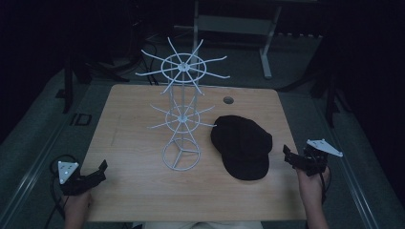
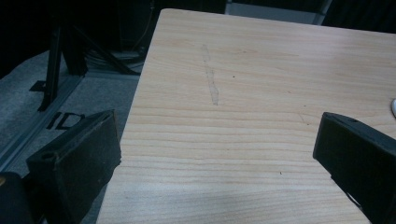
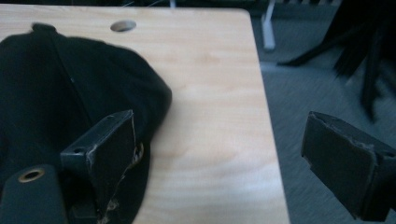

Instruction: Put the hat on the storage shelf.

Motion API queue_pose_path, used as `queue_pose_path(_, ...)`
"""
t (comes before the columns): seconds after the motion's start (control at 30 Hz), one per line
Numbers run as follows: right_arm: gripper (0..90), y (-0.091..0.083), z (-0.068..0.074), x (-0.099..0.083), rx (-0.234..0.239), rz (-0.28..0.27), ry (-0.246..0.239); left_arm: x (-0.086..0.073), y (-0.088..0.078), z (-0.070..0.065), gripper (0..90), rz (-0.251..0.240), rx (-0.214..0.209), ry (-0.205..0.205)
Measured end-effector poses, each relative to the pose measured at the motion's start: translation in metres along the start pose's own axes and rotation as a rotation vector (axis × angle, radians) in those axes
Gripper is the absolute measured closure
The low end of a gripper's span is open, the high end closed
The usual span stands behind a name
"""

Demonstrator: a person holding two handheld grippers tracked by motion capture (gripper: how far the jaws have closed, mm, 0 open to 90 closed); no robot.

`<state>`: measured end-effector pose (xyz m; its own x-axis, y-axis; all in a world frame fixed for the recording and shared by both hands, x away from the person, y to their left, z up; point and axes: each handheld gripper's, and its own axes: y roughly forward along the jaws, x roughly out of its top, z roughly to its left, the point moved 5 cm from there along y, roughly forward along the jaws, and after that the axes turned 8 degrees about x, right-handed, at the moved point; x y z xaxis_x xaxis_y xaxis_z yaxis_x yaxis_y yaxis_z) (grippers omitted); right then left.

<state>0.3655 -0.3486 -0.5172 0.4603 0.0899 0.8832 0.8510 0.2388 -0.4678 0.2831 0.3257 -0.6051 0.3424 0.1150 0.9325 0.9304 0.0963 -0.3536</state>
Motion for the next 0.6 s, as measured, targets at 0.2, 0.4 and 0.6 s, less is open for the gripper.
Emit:
queue_pose_path(0.2, 10.5, 0.008, 0.024, 0.018, 0.062, 0.007, -0.039, 0.000, 0.000, 0.000, 1.5, 0.000, -0.001, 0.001)
queue_pose_path(0.4, 13.4, 0.014, 0.043, 0.034, 0.092, -0.013, -0.075, 0.000, 0.000, 0.000, 1.4, 0.000, -0.003, 0.002)
queue_pose_path(0.6, 21.1, 0.026, 0.064, 0.049, 0.169, -0.008, -0.063, 0.000, 0.000, 0.000, 1.4, -0.002, -0.006, 0.003)
